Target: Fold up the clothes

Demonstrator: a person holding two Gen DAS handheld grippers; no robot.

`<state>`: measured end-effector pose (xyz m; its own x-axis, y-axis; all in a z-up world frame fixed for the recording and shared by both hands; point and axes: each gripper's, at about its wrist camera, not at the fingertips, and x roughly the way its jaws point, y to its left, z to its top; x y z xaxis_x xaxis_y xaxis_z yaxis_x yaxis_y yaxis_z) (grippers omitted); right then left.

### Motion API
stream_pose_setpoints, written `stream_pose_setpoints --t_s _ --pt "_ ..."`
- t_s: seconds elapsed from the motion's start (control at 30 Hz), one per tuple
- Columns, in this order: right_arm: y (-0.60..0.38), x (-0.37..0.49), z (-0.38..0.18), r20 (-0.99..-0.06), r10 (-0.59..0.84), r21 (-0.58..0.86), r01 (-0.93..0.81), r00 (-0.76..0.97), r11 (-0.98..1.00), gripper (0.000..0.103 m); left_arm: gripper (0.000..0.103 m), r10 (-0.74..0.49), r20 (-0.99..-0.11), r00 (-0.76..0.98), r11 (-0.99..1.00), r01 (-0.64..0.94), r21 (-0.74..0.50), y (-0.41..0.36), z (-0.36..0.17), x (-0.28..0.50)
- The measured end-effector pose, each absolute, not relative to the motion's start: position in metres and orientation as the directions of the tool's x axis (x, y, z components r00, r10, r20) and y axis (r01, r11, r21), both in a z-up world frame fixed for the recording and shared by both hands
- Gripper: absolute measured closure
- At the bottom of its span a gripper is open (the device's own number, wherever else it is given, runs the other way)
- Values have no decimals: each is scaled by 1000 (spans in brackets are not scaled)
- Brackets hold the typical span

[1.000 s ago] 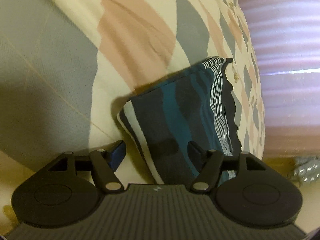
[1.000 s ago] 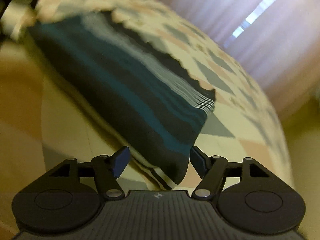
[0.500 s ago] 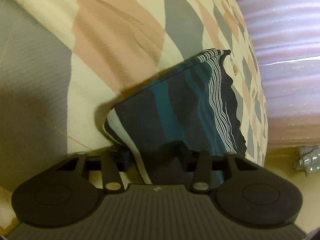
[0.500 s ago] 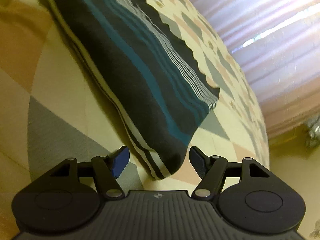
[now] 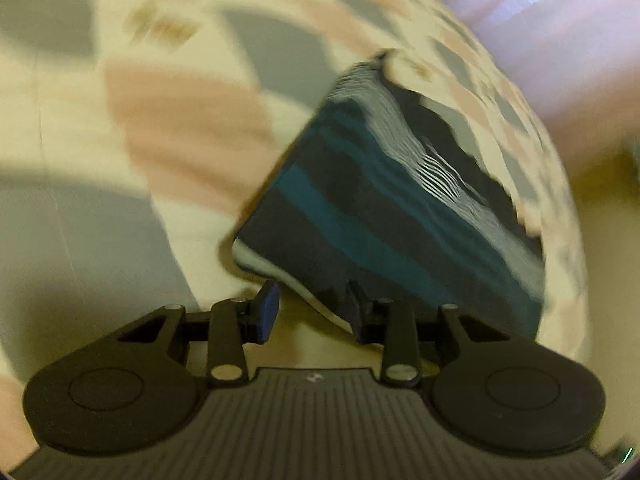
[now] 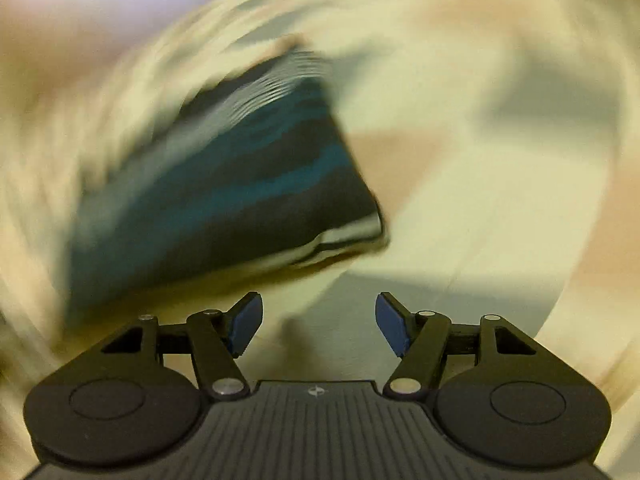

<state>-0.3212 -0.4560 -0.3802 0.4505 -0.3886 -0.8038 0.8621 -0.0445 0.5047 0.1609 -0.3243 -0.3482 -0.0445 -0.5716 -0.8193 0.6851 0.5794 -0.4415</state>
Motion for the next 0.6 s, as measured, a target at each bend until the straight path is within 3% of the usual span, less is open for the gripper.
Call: stream_pose_setpoints --t_s 0.07,0.17,0.3,0.43,0.53,0.6 --pt "-459 -338 -400 -757 -414 629 736 505 -251 38 73 -559 -829 7 438 851 -288 -332 -330 139" --pt "-466 -350 -419 -701 -469 711 571 537 -410 38 67 -545 -829 127 64 992 110 -342 -328 87" --pt "-482 -346 -429 -682 -494 732 509 540 -454 38 58 -578 -780 240 -409 742 532 -333 -368 25" --pt "-498 -340 -436 -676 -488 737 499 551 -457 40 58 -673 -645 362 -483 447 753 -324 -415 14" --pt "-497 -341 -427 -706 -466 704 601 534 -379 46 60 -701 -603 380 -490 357 795 -320 -430 22" --pt "-487 -340 -404 -747 -466 611 767 475 -198 45 61 -718 -586 376 -503 303 810 -316 -437 26"
